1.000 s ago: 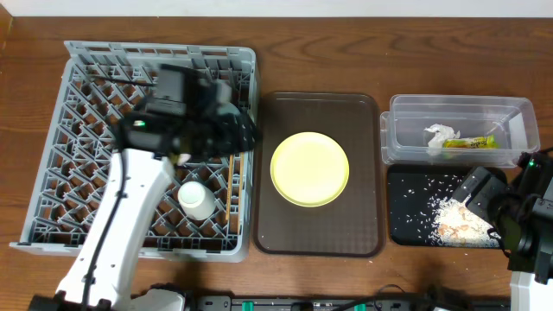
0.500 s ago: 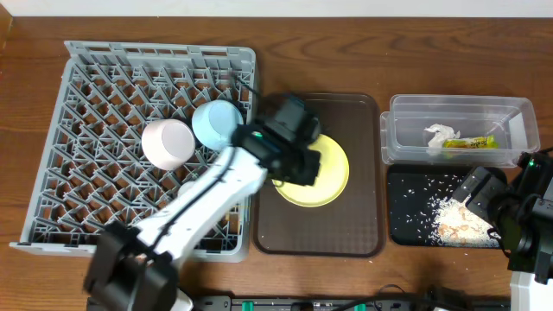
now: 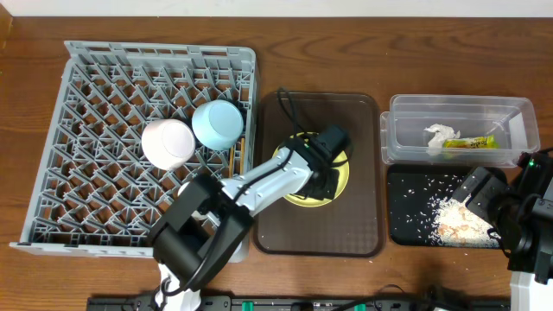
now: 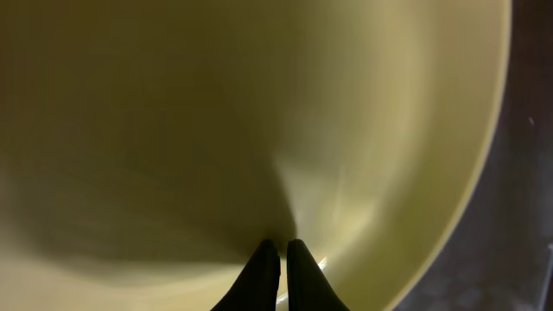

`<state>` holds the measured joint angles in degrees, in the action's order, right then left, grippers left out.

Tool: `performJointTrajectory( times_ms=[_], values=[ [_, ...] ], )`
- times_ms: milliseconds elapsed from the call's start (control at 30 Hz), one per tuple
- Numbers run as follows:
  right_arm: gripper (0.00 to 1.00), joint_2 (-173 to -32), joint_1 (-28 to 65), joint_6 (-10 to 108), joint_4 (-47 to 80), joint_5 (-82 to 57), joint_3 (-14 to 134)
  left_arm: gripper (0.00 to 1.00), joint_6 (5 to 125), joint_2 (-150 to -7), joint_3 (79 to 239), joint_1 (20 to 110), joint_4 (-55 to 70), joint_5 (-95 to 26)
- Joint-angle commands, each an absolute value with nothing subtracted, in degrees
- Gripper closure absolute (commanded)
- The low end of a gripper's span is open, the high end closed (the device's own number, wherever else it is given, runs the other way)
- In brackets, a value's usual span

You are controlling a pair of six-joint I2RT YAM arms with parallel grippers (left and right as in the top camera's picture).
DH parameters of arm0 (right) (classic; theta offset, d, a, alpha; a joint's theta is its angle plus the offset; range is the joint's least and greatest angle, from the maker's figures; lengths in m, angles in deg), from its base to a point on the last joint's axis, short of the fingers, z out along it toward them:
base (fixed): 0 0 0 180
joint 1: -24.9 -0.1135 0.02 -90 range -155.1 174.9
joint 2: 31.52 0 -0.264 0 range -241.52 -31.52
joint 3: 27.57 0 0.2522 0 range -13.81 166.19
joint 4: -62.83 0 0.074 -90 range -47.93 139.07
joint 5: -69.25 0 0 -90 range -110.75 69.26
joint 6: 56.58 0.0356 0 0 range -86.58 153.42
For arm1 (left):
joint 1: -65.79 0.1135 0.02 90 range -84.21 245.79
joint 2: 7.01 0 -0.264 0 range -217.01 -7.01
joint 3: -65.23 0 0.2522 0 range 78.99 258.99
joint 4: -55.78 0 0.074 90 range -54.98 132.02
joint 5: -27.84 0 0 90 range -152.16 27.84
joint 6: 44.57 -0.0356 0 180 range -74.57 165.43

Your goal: Sort waste into correct bins and load items into the dishwasher

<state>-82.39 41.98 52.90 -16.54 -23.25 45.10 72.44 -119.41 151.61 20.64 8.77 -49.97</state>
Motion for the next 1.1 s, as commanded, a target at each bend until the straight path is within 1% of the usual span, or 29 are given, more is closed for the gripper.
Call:
performJointTrajectory(
  times_ms=[0, 233, 400, 533, 633, 667, 800, 867, 967, 1067],
  values=[
    [0.01, -82.11, 42.13, 53.29, -16.6, -23.51, 45.76, 0.92, 73.38, -120.42, 151.19, 18.83, 9.27, -45.67],
    [0.01, -82.11, 42.13, 53.32, -16.6, -23.51, 45.76, 0.92, 72.15, -120.42, 151.19, 15.25, 10.08, -41.32],
    [0.01, -82.11, 42.13, 53.29, -16.6, -23.51, 45.76, 0.91, 72.07, -120.42, 151.19, 13.45, 10.23, -41.14],
    [0.01, -82.11, 42.13, 53.29, -16.6, -23.51, 45.76, 0.91, 70.69, -120.09, 151.63, 13.83, 10.06, -41.16],
    [0.01, -82.11, 42.13, 53.29, -16.6, -23.51, 45.76, 0.83, 68.22, -118.98, 152.66, 15.05, 8.79, -41.23],
    [0.01, -82.09, 42.13, 53.29, -16.6, -23.51, 45.76, 0.79, 67.56, -118.34, 153.03, 15.71, 8.05, -41.47],
    [0.01, -82.11, 42.13, 53.32, -16.6, -23.51, 45.76, 0.68, 67.54, -114.6, 153.27, 18.85, 4.35, -46.76],
    [0.01, -82.11, 42.13, 53.29, -16.6, -23.51, 45.76, 0.67, 67.56, -112.83, 153.27, 20.58, 2.23, -49.12],
    [0.01, -82.11, 42.13, 53.29, -16.6, -23.51, 45.76, 0.59, 67.54, -111.43, 153.27, 22.59, -0.57, -52.03],
    [0.01, -82.11, 42.13, 53.29, -16.6, -23.51, 45.76, 0.58, 67.8, -111.5, 153.18, 23.66, -2.47, -52.33]
  ],
)
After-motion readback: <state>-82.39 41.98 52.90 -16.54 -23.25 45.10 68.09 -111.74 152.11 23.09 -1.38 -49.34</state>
